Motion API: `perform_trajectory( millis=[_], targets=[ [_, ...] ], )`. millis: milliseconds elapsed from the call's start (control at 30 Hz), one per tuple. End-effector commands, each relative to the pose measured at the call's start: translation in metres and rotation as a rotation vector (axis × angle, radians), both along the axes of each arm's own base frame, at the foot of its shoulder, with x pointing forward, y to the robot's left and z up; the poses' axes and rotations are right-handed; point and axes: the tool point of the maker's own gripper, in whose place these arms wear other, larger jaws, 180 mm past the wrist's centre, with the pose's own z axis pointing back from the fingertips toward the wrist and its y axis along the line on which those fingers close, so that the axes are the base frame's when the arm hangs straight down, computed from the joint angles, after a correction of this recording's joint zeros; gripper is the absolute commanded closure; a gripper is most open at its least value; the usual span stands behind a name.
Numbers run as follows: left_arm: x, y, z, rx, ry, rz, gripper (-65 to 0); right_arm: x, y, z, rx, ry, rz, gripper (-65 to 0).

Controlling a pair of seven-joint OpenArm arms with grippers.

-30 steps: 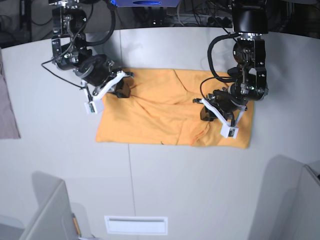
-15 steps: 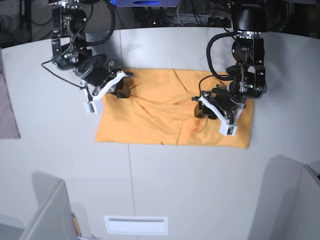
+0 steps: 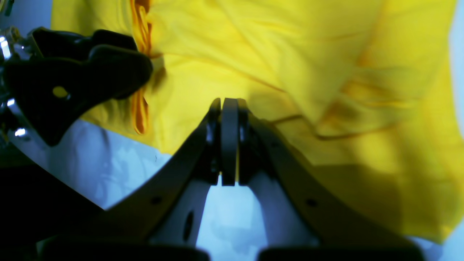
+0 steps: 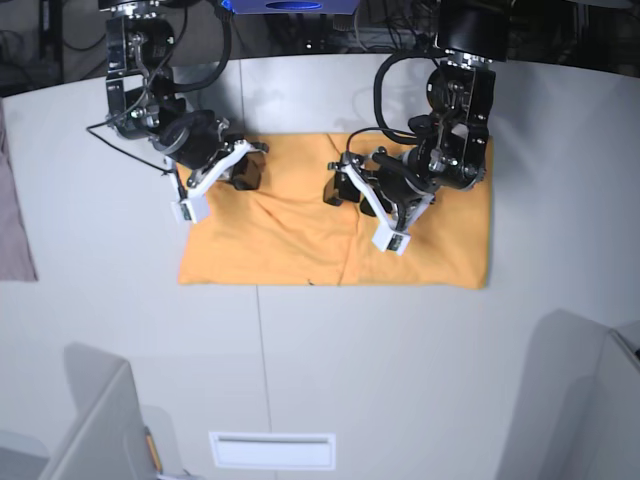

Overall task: Fold the T-shirt properly
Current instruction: 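Fold the strip end with the left gripper toward the right gripper, then release the strip and raise both grippers off the folded shirt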

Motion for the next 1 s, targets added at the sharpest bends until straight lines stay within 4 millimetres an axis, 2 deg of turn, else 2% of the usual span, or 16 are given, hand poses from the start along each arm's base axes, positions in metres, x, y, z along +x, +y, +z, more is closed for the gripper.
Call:
perform_trajectory(
  millis=[0, 133, 267, 333, 400, 433, 467, 533, 600, 667, 733, 833, 967],
  targets=[
    [0.007, -0.002, 0.015, -0.021, -0.048, -0.001, -39.0, 0.008, -0.001, 0.011, 0.012, -0.045, -0.005, 0.0],
    [0.005, 0.004, 0.036, -0.014, -0.115, 0.002, -39.0, 0.01, -0.003, 0.013, 0.012, -0.053, -0.011, 0.0],
    [-0.001, 0.054, 0.05, 0.047, -0.159, 0.102, -38.8, 0.022, -0.03, 0.019, 0.013, -0.071, -0.112, 0.0],
    [-0.007, 0.087, 0.046, 0.096, -0.15, 0.168, -38.7, 0.031, -0.042, 0.027, 0.039, -0.089, -0.158, 0.0],
    [-0.01, 0.11, 0.041, 0.124, -0.134, 0.22, -38.3, 0.037, -0.055, 0.032, 0.066, -0.077, -0.182, 0.0],
    [-0.011, 0.12, 0.038, 0.133, -0.123, 0.247, -35.9, 0.042, -0.062, 0.037, 0.078, -0.075, -0.186, -3.6],
    [-0.01, 0.129, 0.035, 0.14, -0.116, 0.27, -31.4, 0.044, -0.066, 0.037, 0.097, -0.058, -0.191, -14.3],
    [-0.011, 0.142, 0.028, 0.155, -0.093, 0.293, -16.3, 0.053, -0.071, 0.041, 0.144, -0.044, -0.2, -36.0],
    [-0.013, 0.15, 0.02, 0.171, -0.067, 0.296, -0.2, 0.059, -0.08, 0.037, 0.16, -0.025, -0.212, -50.7],
    [-0.011, 0.156, 0.014, 0.176, -0.051, 0.304, 0.0, 0.067, -0.09, 0.028, 0.165, 0.004, -0.228, -58.7],
    [-0.013, 0.164, 0.009, 0.19, -0.033, 0.309, 0.0, 0.072, -0.101, 0.016, 0.159, 0.042, -0.246, -58.8],
    [-0.014, 0.172, 0.009, 0.212, -0.031, 0.305, 0.0, 0.076, -0.108, 0.0, 0.163, 0.092, -0.264, -55.1],
    [-0.009, 0.186, 0.025, 0.242, -0.079, 0.317, 0.0, 0.074, -0.112, -0.017, 0.174, 0.153, -0.284, -53.1]
  ],
)
